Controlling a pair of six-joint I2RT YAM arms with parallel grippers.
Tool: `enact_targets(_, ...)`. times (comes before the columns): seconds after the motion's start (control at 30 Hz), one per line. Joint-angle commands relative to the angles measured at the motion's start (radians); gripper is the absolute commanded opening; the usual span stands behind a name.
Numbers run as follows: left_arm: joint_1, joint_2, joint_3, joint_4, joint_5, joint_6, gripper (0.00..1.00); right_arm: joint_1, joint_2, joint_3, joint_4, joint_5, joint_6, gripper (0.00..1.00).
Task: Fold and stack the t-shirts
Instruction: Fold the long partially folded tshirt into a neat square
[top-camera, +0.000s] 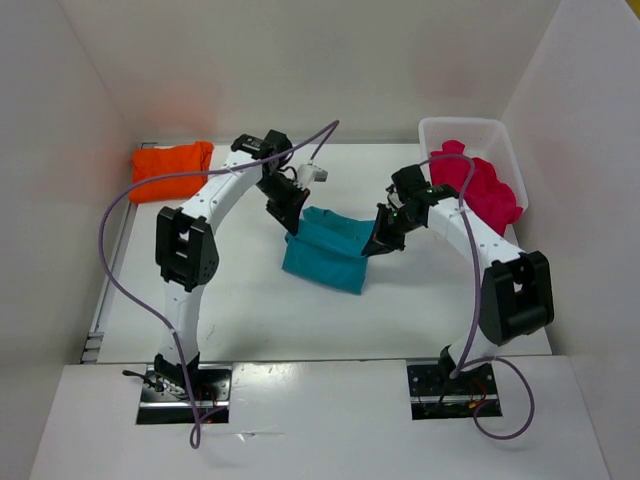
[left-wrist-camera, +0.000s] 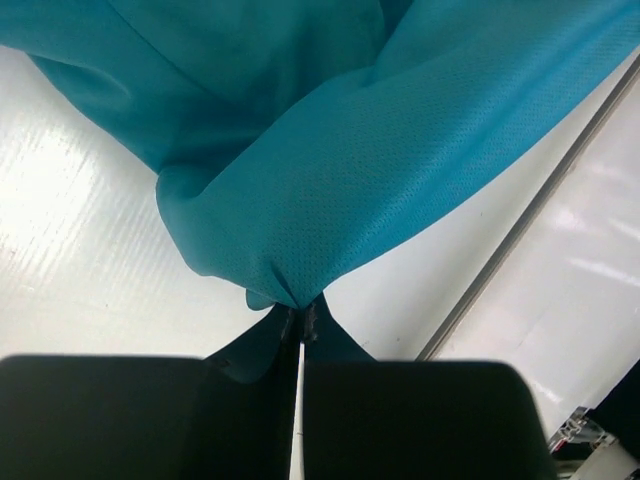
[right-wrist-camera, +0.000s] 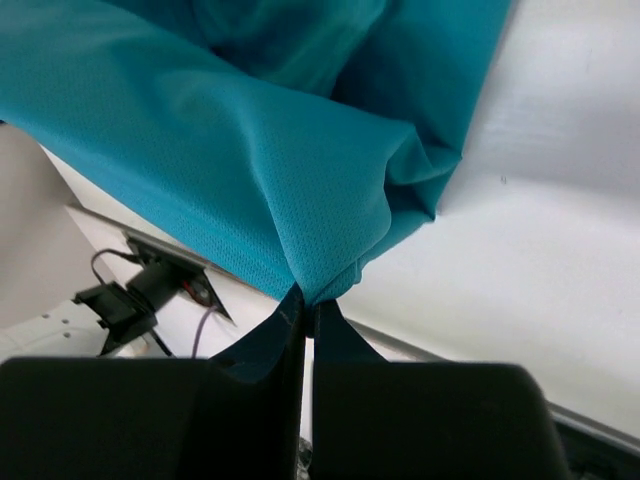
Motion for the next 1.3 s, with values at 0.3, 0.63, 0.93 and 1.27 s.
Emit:
enact_targets(0.3,0.015,0.115,0.175,0.087,0.044,-0.116,0.0,-0.116,0.149,0.154,0.123,-0.032,-0.021,0.0)
enact_targets(0.63,0.043,0.283,0.363,0.188,0.007,-0.22,0.27,-0.173,0.344,0.286,0.286,-0.015,0.007,0.36)
enact_targets(0.93,0.089,0.348,0.615,0.282,-0.237,-0.259,0.78,-0.193,0.408,0.502,0.337,0.158,-0.027,0.39)
enact_targets(1.27,0.065,0.04,-0.01,0.507,-0.154,-0.079,0.94,-0.129,0.232,0.172,0.344,0.275,-0.047,0.63)
